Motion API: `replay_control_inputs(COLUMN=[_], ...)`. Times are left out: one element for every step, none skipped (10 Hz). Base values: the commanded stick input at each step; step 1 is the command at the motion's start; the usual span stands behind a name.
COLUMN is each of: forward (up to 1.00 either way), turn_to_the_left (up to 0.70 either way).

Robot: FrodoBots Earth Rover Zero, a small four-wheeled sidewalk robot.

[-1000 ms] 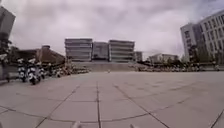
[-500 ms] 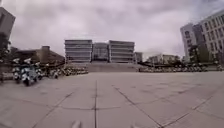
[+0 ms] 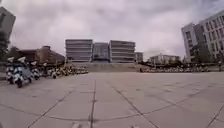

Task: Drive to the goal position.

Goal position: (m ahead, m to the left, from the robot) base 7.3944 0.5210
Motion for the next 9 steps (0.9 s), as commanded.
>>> replay_control_inputs(forward=[0.7, 0.7, 0.7, 0.7, 0.7, 0.7, 0.7, 0.7, 0.7], turn_to_the_left=[0.0, 0.0, 0.0, 0.0, 0.0, 0.0, 0.0, 0.0, 0.0])
